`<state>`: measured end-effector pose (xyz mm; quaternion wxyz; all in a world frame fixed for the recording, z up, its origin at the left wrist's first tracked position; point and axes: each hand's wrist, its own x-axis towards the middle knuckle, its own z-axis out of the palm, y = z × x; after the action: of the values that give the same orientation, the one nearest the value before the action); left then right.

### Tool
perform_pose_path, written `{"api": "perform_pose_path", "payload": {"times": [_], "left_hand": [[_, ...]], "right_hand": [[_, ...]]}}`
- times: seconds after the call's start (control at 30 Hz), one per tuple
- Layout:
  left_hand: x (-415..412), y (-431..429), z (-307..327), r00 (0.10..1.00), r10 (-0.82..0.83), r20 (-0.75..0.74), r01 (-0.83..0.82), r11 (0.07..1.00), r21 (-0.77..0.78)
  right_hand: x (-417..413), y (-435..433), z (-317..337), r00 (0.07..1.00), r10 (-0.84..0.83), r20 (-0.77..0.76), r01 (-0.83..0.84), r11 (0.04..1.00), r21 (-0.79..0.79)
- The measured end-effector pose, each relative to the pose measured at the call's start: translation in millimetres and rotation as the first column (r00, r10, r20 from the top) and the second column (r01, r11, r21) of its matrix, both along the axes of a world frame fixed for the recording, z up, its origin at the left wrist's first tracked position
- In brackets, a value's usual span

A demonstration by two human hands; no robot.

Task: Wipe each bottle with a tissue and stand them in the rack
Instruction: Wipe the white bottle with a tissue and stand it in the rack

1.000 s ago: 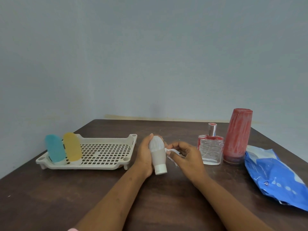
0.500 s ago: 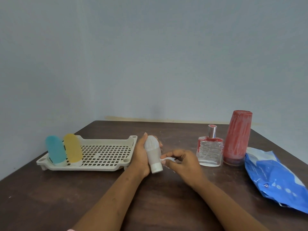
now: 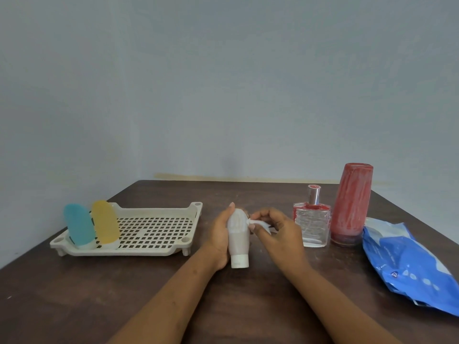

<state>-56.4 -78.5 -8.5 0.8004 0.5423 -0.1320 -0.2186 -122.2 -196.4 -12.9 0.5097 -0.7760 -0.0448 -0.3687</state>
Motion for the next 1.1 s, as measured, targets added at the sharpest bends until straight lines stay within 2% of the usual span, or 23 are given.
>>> {"api": "perform_pose_path", "payload": {"times": [0.37,0.57,0.73,0.9,1.1], "left_hand": [[12.1,-0.9,-9.2,0.998,0.040,-0.040,-0.042,0.997,-0.067],[8.9,-3.1,-6.0,0.997,0.063,-0.038,-0.063,0.998,-0.009],[12.1,-4.4,-7.2,1.000,0.003,-0.023,-0.002,1.000,0.026],[12.2,-5.2,-6.9,0.997,-0.042,0.061,0.042,0.999,0.006],[10.5,-5.6,-8.0,0.988,-0.065,0.139,0.059,0.997,0.051]], "right_hand": [[-5.8,4.4,-0.8,1.000,-0.015,-0.017,0.011,0.984,-0.179],[-3.8,4.0,-0.5,0.998,-0.062,-0.007,0.061,0.992,-0.112],[-3.1,5.3,-1.6,0.997,-0.071,-0.002,0.070,0.991,-0.112],[-3.9,6.8,-1.9,0.996,-0.085,-0.006,0.084,0.987,-0.135],[-3.1,6.6,-0.6,0.994,-0.105,-0.004,0.105,0.992,-0.063]]}}
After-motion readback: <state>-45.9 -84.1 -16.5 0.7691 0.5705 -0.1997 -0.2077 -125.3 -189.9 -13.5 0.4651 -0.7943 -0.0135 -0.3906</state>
